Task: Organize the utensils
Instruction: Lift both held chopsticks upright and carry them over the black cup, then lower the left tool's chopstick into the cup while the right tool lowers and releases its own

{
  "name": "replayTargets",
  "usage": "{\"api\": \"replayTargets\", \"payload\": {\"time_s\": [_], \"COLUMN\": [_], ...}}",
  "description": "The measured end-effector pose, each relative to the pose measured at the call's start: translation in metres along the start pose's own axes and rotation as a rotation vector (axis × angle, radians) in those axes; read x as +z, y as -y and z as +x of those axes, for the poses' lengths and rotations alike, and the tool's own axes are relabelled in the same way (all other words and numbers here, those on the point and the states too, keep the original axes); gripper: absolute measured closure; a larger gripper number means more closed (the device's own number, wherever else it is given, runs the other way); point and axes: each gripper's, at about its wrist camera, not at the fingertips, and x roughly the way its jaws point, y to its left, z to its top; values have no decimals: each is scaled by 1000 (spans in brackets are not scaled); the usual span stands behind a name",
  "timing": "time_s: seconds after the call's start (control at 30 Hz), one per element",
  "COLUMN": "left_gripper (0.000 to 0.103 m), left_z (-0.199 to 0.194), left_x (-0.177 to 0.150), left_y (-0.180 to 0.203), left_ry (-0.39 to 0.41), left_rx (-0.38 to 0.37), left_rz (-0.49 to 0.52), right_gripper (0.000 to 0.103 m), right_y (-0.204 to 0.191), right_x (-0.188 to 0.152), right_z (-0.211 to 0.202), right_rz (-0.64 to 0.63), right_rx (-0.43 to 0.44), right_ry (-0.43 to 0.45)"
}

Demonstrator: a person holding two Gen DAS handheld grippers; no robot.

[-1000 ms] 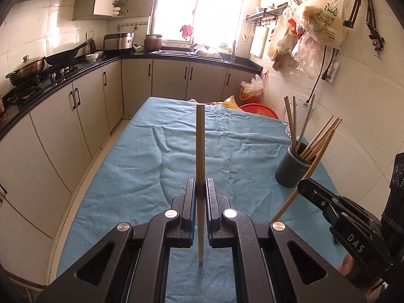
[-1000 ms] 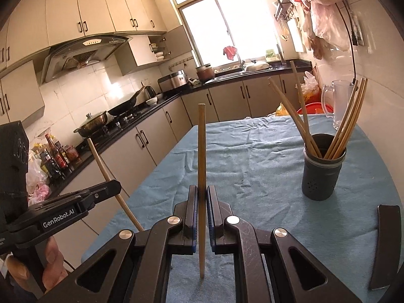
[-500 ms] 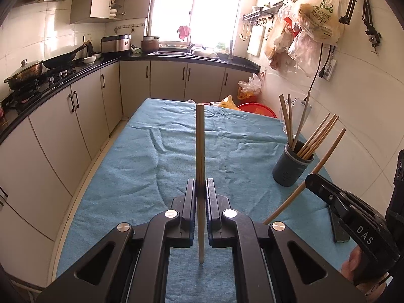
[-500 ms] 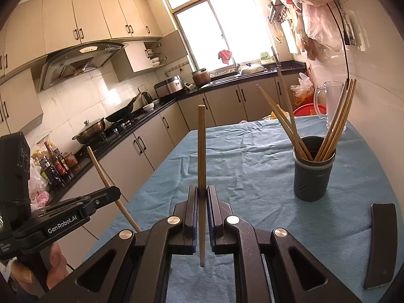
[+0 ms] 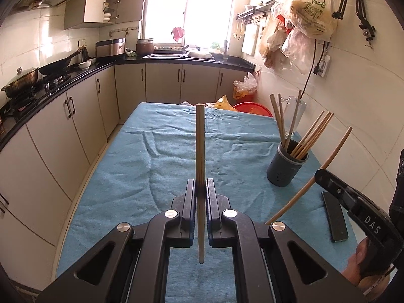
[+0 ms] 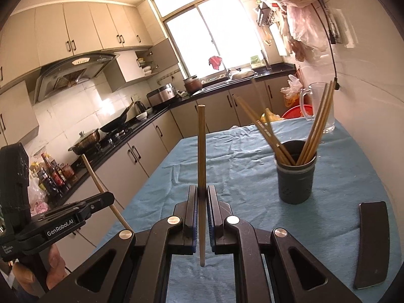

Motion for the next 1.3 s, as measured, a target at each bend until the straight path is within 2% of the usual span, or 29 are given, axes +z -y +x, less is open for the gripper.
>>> {"api": "replayTargets", "payload": {"time_s": [0.43,0.8,1.0,1.3], "left_gripper": [97,97,97,97], "left_z": [4,13,16,18], "left_x": [13,32,54,102], "left_y": [39,74,92,127], "left_ry": [-2,-20,-7,69], "left_rx": [-30,-107,-152,-216], "left_rz": [72,85,89,82], "right_gripper": [95,95,95,95], "right_y": [45,90,106,113], "right_x": [14,35,51,86], "right_z": [-34,-68,-81,-92], "right_rz": [80,153,168,143], "right_rx": [-50,-118,-144,-176], "right_ry": [75,157,187,251]}}
